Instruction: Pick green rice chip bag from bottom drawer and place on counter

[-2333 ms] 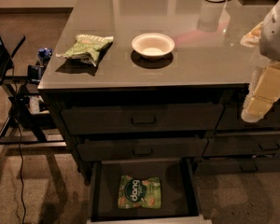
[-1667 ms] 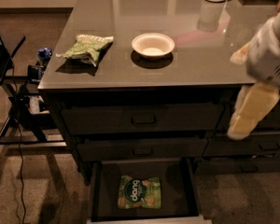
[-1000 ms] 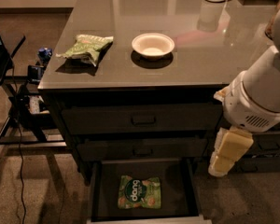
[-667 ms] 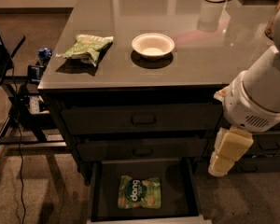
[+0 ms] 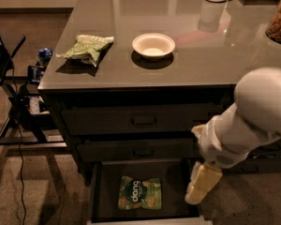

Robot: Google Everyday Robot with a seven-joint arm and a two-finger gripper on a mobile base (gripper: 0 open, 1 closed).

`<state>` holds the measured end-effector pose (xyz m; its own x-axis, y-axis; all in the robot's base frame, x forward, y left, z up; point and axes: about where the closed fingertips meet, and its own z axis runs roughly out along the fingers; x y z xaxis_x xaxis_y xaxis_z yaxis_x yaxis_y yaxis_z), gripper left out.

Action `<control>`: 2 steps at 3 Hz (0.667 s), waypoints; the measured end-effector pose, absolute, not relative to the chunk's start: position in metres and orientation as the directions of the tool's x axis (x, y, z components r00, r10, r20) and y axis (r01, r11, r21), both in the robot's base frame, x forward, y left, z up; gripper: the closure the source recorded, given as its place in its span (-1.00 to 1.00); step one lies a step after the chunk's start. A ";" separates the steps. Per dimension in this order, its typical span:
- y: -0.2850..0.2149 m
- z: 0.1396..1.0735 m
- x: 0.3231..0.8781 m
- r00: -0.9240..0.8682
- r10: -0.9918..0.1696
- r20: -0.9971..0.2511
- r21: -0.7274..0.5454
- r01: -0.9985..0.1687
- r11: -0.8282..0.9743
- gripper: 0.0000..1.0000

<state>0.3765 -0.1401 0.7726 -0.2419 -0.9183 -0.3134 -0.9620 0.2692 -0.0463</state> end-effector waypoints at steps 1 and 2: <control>-0.122 0.718 0.381 -0.283 -0.873 -0.397 0.075 -0.958 0.277 -1.00; -0.122 0.718 0.381 -0.283 -0.873 -0.397 0.075 -0.958 0.277 -1.00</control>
Offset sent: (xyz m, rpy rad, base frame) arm 0.0031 0.0143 -0.0401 0.0896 0.0612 -0.0058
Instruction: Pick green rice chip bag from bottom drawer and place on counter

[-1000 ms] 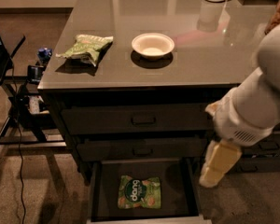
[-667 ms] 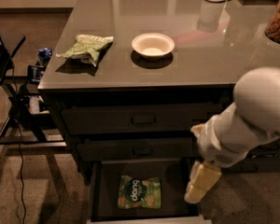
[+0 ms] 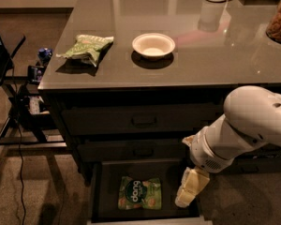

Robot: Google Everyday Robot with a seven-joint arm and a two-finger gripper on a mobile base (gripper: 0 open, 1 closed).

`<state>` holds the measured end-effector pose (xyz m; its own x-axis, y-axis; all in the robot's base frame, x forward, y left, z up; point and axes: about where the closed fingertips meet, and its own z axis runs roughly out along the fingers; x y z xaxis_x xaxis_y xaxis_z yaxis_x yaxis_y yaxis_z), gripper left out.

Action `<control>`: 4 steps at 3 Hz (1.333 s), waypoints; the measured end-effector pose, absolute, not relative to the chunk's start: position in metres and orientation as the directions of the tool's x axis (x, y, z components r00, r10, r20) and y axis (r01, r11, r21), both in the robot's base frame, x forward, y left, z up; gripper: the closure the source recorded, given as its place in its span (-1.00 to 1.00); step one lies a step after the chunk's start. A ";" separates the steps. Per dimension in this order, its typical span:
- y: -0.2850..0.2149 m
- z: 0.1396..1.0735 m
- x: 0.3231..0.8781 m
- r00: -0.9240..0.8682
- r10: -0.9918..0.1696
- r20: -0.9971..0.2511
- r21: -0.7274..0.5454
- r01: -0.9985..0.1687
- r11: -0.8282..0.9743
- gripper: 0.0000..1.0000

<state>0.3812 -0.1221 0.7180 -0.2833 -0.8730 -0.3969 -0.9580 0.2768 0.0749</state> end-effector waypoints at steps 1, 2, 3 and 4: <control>-0.114 0.693 0.380 -0.302 -0.864 -0.404 0.119 -0.953 0.277 -1.00; -0.092 0.650 0.382 -0.272 -0.853 -0.445 0.128 -0.962 0.241 -1.00; -0.078 0.612 0.392 -0.264 -0.850 -0.456 0.117 -0.965 0.237 -1.00; -0.077 0.611 0.396 -0.265 -0.846 -0.462 0.107 -0.964 0.243 -1.00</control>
Offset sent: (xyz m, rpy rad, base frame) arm 0.0126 0.0575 -0.1214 0.1325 -0.0076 0.0714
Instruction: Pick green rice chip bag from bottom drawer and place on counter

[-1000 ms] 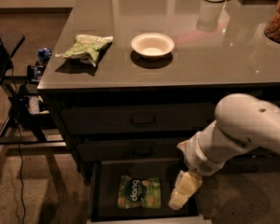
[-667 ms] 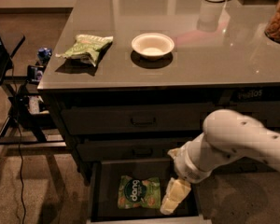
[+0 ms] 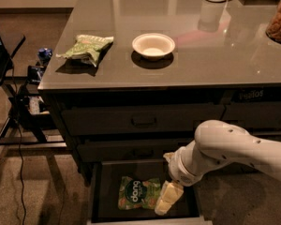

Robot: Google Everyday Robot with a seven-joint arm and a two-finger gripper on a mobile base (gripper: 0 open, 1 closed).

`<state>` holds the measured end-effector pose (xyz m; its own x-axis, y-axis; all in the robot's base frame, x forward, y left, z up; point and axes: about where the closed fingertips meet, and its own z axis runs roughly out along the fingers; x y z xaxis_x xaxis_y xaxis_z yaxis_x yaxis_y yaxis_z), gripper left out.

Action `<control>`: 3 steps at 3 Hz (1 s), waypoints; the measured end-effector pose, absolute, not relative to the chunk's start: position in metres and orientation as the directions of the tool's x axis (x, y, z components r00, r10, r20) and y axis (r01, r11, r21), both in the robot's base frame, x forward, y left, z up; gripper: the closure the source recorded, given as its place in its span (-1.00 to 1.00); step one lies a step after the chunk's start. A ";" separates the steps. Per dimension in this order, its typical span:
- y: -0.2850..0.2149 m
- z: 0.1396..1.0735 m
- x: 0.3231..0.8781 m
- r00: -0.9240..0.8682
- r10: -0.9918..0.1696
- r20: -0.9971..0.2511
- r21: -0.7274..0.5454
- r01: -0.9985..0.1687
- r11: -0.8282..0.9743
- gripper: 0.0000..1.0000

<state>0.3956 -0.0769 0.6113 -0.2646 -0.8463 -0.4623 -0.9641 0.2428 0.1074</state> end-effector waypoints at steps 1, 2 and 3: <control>-0.074 0.604 0.392 -0.270 -0.840 -0.470 0.124 -0.963 0.240 -1.00; -0.070 0.556 0.387 -0.301 -0.829 -0.470 0.171 -0.953 0.249 -1.00; -0.079 0.470 0.403 -0.341 -0.815 -0.469 0.194 -0.940 0.282 -1.00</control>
Offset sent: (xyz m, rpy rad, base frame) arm -0.0096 0.0141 -0.1341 0.0715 0.1236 -0.0482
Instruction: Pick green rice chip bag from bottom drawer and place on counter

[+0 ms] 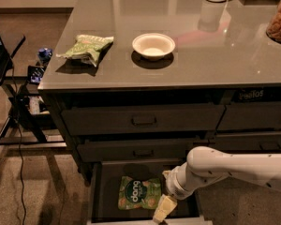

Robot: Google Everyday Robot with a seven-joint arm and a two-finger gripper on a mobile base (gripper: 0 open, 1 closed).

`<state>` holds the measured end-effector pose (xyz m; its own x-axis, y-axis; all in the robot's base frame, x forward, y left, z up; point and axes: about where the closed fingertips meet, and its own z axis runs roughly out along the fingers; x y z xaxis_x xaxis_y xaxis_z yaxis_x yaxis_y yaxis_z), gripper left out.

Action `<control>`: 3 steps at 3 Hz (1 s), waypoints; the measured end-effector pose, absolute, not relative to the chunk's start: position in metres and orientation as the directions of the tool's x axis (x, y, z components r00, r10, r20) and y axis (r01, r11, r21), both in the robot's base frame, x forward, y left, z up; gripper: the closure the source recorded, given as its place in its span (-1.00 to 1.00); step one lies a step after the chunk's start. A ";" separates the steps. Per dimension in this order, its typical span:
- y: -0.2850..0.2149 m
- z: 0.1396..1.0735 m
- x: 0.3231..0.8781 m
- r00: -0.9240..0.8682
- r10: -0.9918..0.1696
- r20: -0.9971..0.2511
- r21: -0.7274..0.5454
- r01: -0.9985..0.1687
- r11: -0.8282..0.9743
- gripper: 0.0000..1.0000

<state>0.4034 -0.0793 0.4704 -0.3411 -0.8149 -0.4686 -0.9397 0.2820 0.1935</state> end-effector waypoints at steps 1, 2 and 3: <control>-0.079 0.470 0.403 -0.341 -0.815 -0.469 0.194 -0.940 0.282 -1.00; -0.071 0.451 0.403 -0.352 -0.807 -0.474 0.219 -0.935 0.280 -1.00; -0.060 0.423 0.413 -0.353 -0.794 -0.495 0.221 -0.935 0.278 -1.00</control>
Offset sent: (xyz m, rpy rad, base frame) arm 0.0003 0.0192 -0.0498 0.0395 0.0534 -0.0070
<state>0.4133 -0.0605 0.4232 -0.3530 -0.7942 -0.4945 -0.9348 0.2777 0.2214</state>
